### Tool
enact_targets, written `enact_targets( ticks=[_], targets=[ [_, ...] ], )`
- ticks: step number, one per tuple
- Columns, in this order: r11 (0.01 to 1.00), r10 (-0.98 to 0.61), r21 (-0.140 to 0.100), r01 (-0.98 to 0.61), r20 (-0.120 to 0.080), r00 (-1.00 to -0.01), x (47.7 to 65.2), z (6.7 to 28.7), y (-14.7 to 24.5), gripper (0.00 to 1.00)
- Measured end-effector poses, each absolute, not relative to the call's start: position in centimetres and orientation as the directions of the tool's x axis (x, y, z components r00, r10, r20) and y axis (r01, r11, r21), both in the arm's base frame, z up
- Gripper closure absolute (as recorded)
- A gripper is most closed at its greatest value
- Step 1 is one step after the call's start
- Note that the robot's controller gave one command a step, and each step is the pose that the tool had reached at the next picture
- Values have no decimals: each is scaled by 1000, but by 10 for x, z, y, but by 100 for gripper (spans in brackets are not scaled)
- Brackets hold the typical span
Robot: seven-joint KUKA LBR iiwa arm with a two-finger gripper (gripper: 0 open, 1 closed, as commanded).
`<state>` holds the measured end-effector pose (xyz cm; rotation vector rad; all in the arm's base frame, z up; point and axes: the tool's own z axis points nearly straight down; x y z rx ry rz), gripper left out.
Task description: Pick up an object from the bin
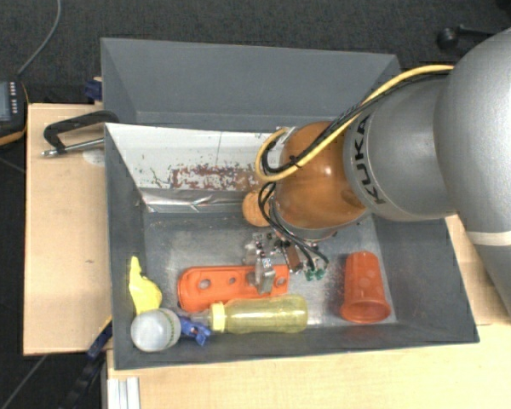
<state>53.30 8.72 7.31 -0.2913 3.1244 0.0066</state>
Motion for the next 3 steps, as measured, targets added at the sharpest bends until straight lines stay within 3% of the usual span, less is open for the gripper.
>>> enact_targets(
  ticks=[1,3],
  targets=[
    [983,-185,4,-185,-3,-983,532,101,87,100],
    [983,-185,4,-186,-14,-983,535,133,88,100]
  ],
)
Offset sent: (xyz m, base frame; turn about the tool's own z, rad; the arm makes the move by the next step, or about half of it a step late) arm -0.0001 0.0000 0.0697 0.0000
